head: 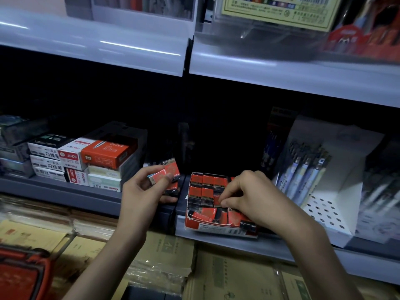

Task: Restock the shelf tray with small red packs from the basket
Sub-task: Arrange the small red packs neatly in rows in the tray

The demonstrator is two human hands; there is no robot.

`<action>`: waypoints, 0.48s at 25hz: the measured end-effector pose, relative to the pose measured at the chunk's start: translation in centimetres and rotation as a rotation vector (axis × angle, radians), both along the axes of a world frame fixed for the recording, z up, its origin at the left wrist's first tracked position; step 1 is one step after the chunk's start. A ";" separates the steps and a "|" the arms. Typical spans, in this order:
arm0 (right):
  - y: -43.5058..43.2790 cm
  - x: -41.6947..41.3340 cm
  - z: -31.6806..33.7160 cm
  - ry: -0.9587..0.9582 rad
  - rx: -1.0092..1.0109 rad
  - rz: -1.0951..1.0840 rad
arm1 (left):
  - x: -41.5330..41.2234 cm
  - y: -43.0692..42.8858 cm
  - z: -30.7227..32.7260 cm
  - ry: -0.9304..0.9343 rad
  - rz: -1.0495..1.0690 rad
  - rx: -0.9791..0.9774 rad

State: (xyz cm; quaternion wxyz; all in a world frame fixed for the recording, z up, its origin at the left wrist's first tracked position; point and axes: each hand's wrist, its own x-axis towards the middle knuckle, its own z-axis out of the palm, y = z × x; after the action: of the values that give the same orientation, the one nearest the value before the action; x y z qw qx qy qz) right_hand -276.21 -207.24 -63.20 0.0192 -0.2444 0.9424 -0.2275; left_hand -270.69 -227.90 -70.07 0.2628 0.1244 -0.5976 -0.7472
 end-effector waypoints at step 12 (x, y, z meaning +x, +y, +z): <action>3.7 1.9 2.4 -0.039 0.047 -0.070 | 0.0 0.6 -0.7 -0.004 0.027 -0.125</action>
State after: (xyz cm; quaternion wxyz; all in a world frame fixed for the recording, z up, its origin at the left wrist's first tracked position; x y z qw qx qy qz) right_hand -274.30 -203.58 -60.79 0.0352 -0.2062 0.9549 -0.2106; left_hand -270.74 -227.31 -70.73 0.2790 0.1175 -0.6418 -0.7046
